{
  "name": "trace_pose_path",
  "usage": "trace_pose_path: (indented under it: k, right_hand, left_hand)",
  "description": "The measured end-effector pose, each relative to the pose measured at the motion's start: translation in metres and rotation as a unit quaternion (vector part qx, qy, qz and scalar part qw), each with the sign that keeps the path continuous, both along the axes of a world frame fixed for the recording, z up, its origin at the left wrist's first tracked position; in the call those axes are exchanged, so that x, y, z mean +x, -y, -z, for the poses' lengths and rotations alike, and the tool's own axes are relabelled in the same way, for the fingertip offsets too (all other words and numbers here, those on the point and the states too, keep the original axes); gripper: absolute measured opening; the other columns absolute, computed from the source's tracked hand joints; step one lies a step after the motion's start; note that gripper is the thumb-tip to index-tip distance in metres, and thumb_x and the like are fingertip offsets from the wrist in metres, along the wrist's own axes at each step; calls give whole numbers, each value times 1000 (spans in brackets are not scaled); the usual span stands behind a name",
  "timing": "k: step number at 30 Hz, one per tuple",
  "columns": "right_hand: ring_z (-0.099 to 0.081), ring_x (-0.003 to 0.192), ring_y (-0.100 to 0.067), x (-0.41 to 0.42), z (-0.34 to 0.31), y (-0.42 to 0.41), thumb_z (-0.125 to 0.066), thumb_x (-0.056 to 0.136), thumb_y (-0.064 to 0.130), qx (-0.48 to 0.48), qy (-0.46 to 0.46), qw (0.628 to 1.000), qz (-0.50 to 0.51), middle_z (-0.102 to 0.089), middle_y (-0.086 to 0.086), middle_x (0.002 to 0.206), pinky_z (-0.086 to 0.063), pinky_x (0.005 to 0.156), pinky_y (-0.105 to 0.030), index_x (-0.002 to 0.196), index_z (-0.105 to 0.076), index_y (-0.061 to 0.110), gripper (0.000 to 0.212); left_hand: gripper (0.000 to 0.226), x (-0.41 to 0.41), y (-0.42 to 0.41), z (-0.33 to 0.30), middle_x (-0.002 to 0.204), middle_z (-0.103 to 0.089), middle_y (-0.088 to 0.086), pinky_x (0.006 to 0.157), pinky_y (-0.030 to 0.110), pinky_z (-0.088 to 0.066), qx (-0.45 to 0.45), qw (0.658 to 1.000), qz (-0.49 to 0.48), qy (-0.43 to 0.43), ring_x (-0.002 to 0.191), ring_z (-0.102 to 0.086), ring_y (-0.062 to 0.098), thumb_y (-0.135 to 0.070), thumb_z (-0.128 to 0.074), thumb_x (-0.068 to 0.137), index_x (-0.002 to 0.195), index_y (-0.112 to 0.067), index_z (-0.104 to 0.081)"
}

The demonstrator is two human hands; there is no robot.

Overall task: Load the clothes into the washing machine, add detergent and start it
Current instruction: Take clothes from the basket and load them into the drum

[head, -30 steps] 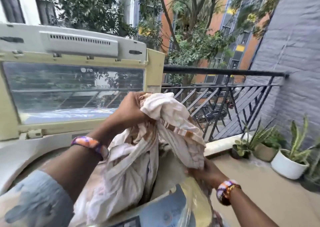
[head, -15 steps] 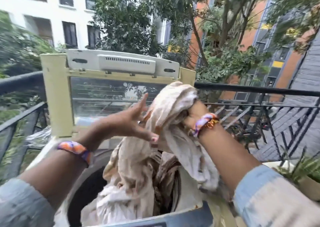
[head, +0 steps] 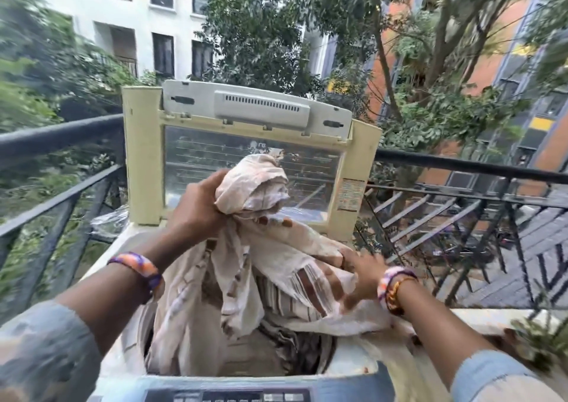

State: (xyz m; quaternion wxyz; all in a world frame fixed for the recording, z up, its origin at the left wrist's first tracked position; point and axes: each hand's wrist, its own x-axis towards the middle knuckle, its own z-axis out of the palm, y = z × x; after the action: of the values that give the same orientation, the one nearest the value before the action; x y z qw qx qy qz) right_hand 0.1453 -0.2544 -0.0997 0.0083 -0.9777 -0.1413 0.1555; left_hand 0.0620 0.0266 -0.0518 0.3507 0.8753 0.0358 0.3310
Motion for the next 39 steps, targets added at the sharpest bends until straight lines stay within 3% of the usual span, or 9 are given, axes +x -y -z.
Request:
trace_pose_path:
  k: [2,7,11,15,19,24,30,34,39]
  right_hand:
    - [-7,143,-40,-4,25,13,-76,69,40,-63,-17,998,27,-2,-17,156,-12,115,-49,148,3,31,112]
    - [-57,112,-27,-11,49,19,-61,81,23,47,123,989,64,-57,-5,124,-49,93,-37,116,-58,28,35]
    - [-63,87,-26,-9,20,-5,-56,83,15,181,207,954,121,-67,-7,96,-50,67,-29,91,-60,17,9]
    - [-47,60,-15,-14,-28,-60,-50,87,1,525,131,830,131,-54,-1,65,-37,46,-15,75,-57,17,22]
    - [-58,69,-26,-24,-49,-117,-54,83,1,674,-55,731,94,-66,-18,81,-52,67,-37,76,-62,13,16]
    - [-65,68,-13,-32,-54,-99,-61,82,-4,607,-217,764,-42,-66,0,84,-56,61,-30,96,-57,15,24]
    - [-61,71,-11,-16,-28,-73,-65,84,7,538,-160,827,30,-63,0,84,-53,62,-25,92,-57,19,17]
    - [-55,63,-10,-14,-1,-69,-63,85,6,492,-156,855,54,-58,2,75,-45,57,-24,83,-55,20,16]
    - [-54,63,-10,-18,32,-60,-66,82,11,361,-120,925,1,-55,3,71,-41,50,-21,94,-58,16,16]
  left_hand:
    - [58,1,2,1,110,-71,7,72,20,-39,28,1000,0,-8,100,-65,19,-14,-70,74,128,-29,-54]
    - [61,7,11,5,114,-69,4,73,31,-51,106,992,31,-54,102,-65,25,-14,-66,75,129,-36,-50]
    - [87,15,7,-1,129,-52,12,95,39,-48,110,989,44,-89,117,-53,30,-20,-74,65,142,-29,-34]
    - [143,15,16,-9,143,-32,12,106,43,-40,-79,959,206,-178,127,-45,28,-23,-91,44,147,-33,7]
    - [148,18,40,11,144,-31,1,107,18,-27,-46,971,198,-123,133,-33,14,-26,-90,37,149,-22,7]
    - [87,13,4,25,120,-64,5,88,28,-51,11,998,41,-48,107,-62,21,-21,-75,61,137,-35,-36]
    - [103,7,-12,51,129,-47,16,89,42,-49,161,975,-12,-151,111,-54,37,-24,-80,62,146,-29,-22]
    - [122,4,7,80,155,-5,19,113,33,-28,267,869,141,-392,141,-23,34,-28,-79,68,149,-21,12]
    - [97,13,11,90,149,-35,11,108,31,-33,261,785,163,-537,134,-39,25,-34,-70,78,150,-19,-8]
